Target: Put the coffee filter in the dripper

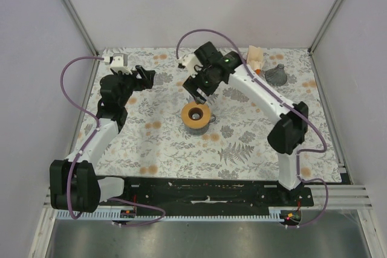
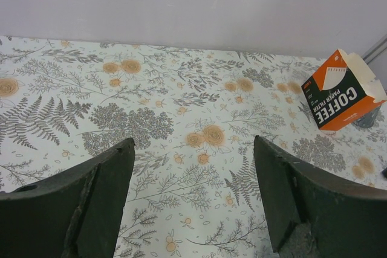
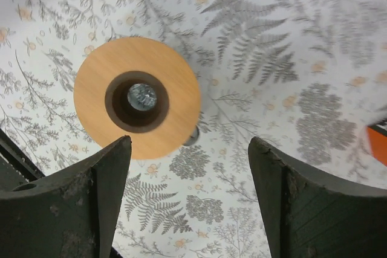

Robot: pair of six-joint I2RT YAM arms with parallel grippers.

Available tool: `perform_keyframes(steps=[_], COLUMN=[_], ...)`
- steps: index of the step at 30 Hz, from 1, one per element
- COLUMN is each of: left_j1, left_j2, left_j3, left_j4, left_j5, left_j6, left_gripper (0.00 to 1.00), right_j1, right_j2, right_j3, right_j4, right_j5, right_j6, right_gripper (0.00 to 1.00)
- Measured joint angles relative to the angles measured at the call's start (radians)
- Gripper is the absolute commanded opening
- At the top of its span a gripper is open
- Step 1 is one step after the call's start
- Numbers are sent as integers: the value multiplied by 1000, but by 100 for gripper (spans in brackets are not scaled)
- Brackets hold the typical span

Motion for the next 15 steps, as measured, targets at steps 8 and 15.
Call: perform_keyframes(steps=[8,15], left_j1=[0,0], left_j2=[0,0], left_j3=[-6,-17], left_j4=[11,18], left_j5=[17,19], left_j6=[5,7], left_gripper=[74,73], right_j1=[-271,-608], right_j2=[-351,-454], right_j3=[-172,-348], right_j4=[172,351], right_j5=[10,104], right_j6=[78,296], right_gripper=[70,68])
